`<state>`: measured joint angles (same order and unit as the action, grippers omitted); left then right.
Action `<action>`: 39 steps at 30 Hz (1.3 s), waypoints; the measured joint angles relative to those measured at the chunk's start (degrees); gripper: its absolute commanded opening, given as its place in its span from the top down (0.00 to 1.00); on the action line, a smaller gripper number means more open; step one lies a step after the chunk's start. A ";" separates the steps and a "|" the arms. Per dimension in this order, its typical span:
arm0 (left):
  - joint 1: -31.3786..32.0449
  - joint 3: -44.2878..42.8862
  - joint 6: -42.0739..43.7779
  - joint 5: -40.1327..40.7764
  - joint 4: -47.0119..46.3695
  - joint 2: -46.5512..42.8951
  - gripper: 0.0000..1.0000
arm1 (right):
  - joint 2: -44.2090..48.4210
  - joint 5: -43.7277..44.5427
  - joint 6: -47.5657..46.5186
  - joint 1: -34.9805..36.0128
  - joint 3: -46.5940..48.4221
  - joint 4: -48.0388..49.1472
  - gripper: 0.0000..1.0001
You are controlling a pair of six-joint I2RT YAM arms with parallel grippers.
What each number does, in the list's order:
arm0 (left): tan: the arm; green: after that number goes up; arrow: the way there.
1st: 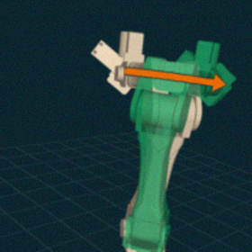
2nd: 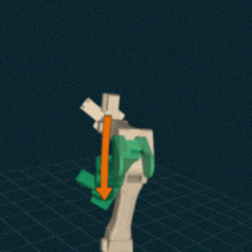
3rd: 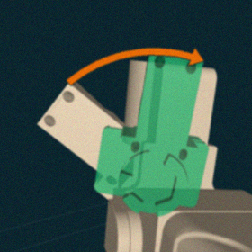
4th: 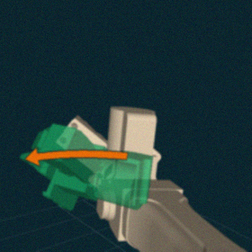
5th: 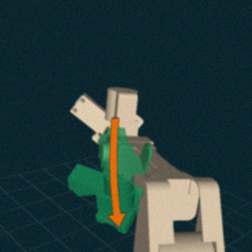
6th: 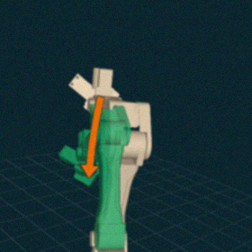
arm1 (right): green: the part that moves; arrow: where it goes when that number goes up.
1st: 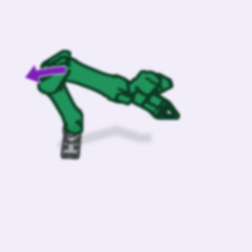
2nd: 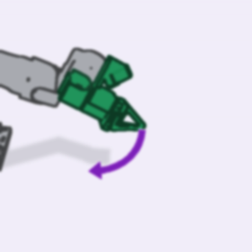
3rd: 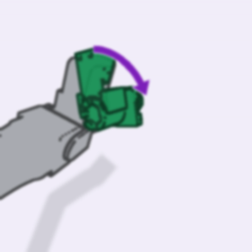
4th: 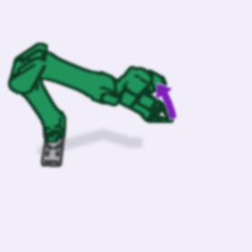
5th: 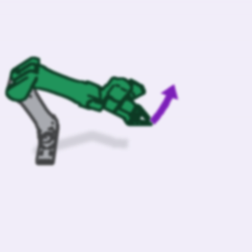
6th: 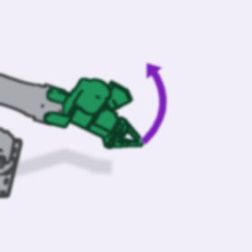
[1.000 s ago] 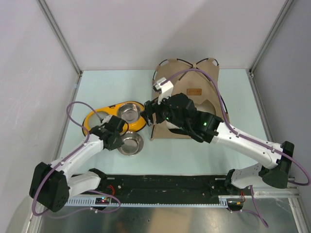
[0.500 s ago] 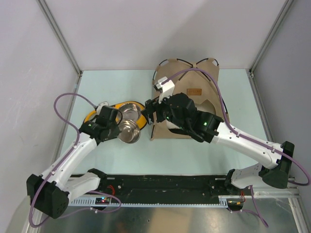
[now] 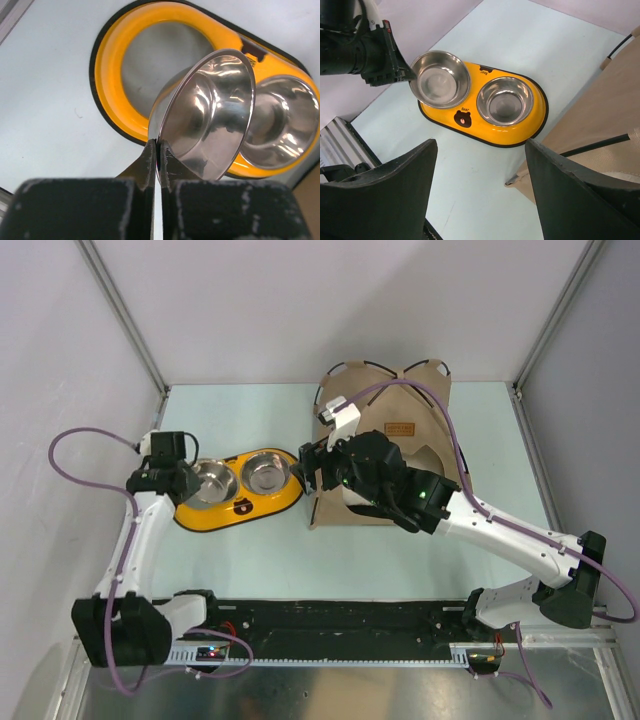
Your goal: Set up the pet tent
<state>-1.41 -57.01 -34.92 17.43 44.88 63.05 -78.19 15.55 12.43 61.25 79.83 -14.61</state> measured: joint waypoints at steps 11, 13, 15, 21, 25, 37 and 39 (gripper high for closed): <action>-5.64 -2.12 0.48 0.11 -3.13 10.97 1.00 | 0.00 -0.15 0.04 -0.72 -0.02 0.07 0.24; -5.92 -3.28 0.52 0.22 -3.80 12.02 1.00 | 0.00 -0.15 0.22 -0.76 -0.02 0.09 0.24; -6.05 -4.04 0.68 0.35 -4.39 12.96 1.00 | 0.00 -0.17 0.42 -0.87 -0.02 0.11 0.24; -6.67 -4.28 1.55 0.35 -5.18 15.47 1.00 | 0.00 -0.20 0.79 -1.07 -0.02 0.20 0.24; -7.17 -3.93 2.03 -0.02 -6.05 16.33 0.99 | 0.00 -0.37 0.85 -1.18 -0.02 0.31 0.24; -8.83 -2.51 3.50 -0.83 -7.39 20.65 0.53 | -0.02 -0.37 0.98 -1.40 -0.02 0.44 0.24; -8.87 -2.05 3.65 -1.29 -7.45 21.22 0.48 | -0.02 -0.39 1.03 -1.40 -0.02 0.46 0.24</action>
<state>-10.28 -59.07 -31.27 16.14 37.43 84.27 -78.22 15.16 13.45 59.86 79.81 -14.15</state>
